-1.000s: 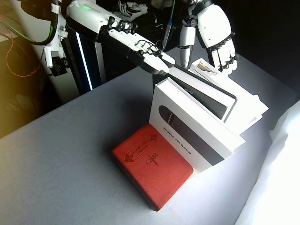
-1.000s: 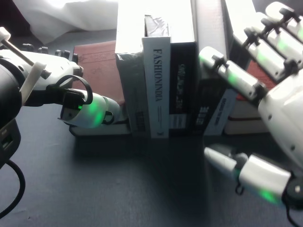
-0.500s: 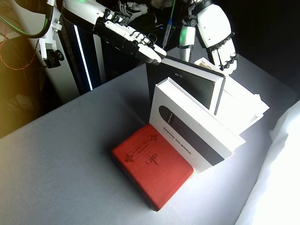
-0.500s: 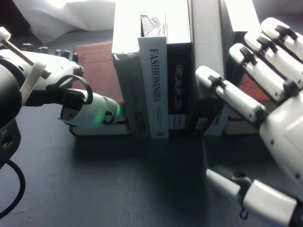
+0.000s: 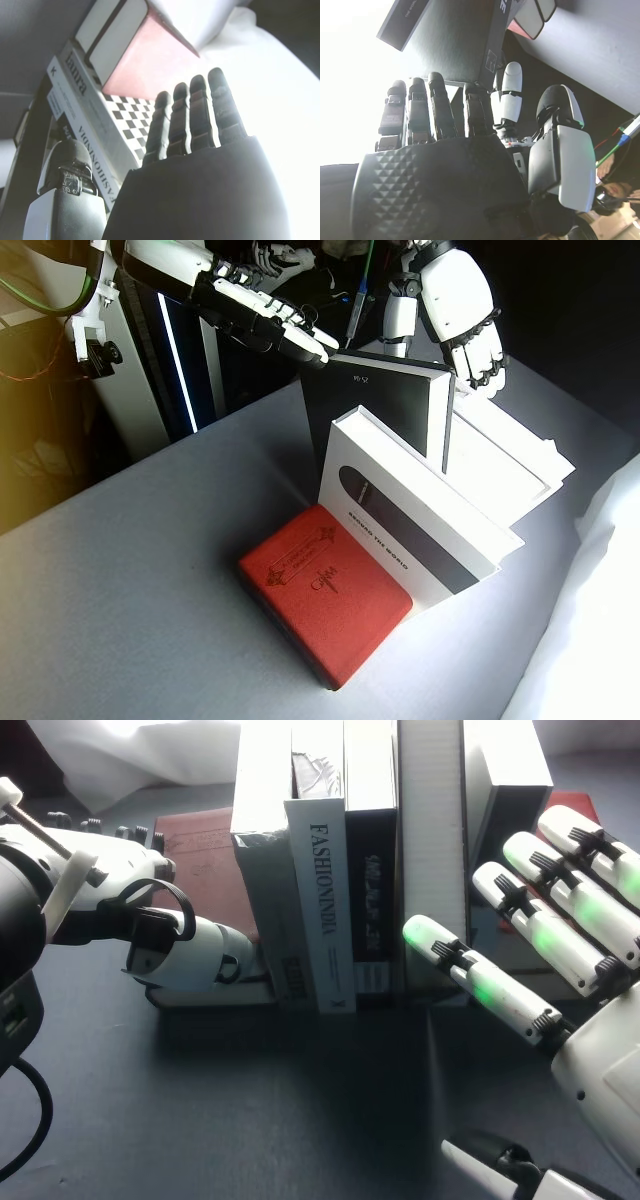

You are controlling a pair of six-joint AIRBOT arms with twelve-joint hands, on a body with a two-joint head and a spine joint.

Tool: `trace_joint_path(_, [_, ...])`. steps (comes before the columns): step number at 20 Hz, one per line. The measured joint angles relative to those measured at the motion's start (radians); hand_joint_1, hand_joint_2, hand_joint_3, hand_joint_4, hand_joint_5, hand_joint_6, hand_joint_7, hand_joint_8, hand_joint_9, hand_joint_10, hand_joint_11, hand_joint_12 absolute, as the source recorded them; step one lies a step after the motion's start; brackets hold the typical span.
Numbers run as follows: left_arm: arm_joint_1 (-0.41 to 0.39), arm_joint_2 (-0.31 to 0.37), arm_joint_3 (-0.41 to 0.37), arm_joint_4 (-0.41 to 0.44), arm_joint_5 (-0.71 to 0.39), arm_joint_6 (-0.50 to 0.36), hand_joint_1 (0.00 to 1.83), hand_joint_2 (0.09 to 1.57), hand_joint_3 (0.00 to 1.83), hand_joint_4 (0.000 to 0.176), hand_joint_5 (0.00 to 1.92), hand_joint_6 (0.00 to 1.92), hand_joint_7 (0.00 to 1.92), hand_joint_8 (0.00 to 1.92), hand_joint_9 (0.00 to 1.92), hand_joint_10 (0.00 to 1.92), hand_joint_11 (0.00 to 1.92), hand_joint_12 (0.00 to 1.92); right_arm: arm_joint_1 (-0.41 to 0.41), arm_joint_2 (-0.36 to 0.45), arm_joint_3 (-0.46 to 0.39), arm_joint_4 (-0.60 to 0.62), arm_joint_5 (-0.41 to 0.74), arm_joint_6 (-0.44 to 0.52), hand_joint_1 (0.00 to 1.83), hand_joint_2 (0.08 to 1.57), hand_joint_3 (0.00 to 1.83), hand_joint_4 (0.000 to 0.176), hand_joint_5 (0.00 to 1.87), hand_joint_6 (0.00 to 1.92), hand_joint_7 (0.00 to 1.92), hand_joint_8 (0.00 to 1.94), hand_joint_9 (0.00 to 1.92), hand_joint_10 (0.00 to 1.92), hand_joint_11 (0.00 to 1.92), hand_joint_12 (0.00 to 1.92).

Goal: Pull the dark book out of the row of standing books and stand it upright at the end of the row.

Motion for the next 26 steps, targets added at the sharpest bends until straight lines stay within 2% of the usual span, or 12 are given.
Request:
trace_joint_path(6, [0.002, 0.0, 0.0, 0.007, 0.0, 0.002, 0.0, 1.21, 0.0, 0.0, 0.1, 0.01, 0.07, 0.01, 0.05, 0.01, 0.02, 0.1, -0.046, -0.001, -0.048, -0.01, -0.008, -0.001, 0.0, 1.07, 0.0, 0.0, 0.09, 0.0, 0.08, 0.0, 0.03, 0.0, 0.02, 0.02])
trace_joint_path(9, [0.002, 0.0, 0.0, 0.007, 0.0, 0.002, 0.0, 1.21, 0.0, 0.0, 0.08, 0.0, 0.06, 0.0, 0.04, 0.0, 0.01, 0.1, -0.065, -0.002, -0.049, -0.006, 0.002, -0.004, 0.0, 1.08, 0.0, 0.0, 0.12, 0.01, 0.11, 0.01, 0.06, 0.01, 0.05, 0.04])
trace_joint_path(11, [0.002, 0.0, 0.0, 0.007, 0.001, 0.002, 0.0, 1.21, 0.0, 0.0, 0.09, 0.0, 0.05, 0.0, 0.04, 0.0, 0.01, 0.1, -0.065, -0.003, -0.05, 0.046, 0.005, -0.01, 0.0, 1.08, 0.0, 0.0, 0.1, 0.0, 0.08, 0.0, 0.03, 0.0, 0.0, 0.03])
trace_joint_path(17, [0.002, 0.0, 0.0, 0.007, 0.001, 0.002, 0.0, 1.21, 0.0, 0.0, 0.08, 0.0, 0.04, 0.0, 0.02, 0.01, 0.01, 0.05, -0.082, -0.003, -0.055, 0.032, -0.002, -0.022, 0.0, 1.08, 0.0, 0.0, 0.12, 0.01, 0.1, 0.01, 0.05, 0.01, 0.04, 0.04])
trace_joint_path(18, [0.002, 0.0, 0.0, 0.007, 0.0, 0.002, 0.0, 1.21, 0.0, 0.0, 0.09, 0.01, 0.05, 0.01, 0.04, 0.01, 0.02, 0.06, -0.098, -0.003, -0.058, 0.026, -0.002, -0.022, 0.0, 1.07, 0.0, 0.0, 0.13, 0.0, 0.11, 0.0, 0.06, 0.0, 0.01, 0.18])
trace_joint_path(19, [0.002, 0.0, 0.0, 0.007, 0.0, 0.002, 0.0, 1.21, 0.0, 0.0, 0.09, 0.01, 0.05, 0.01, 0.04, 0.01, 0.02, 0.06, -0.11, -0.003, -0.06, 0.022, 0.001, -0.023, 0.0, 1.07, 0.0, 0.0, 0.13, 0.0, 0.11, 0.0, 0.07, 0.0, 0.0, 0.23])
trace_joint_path(26, [0.002, 0.0, 0.0, 0.007, 0.0, 0.002, 0.0, 1.22, 0.0, 0.0, 0.1, 0.01, 0.06, 0.01, 0.04, 0.01, 0.02, 0.05, -0.138, -0.003, -0.083, -0.013, -0.001, -0.026, 0.0, 1.08, 0.0, 0.0, 0.1, 0.0, 0.07, 0.0, 0.03, 0.0, 0.0, 0.07])
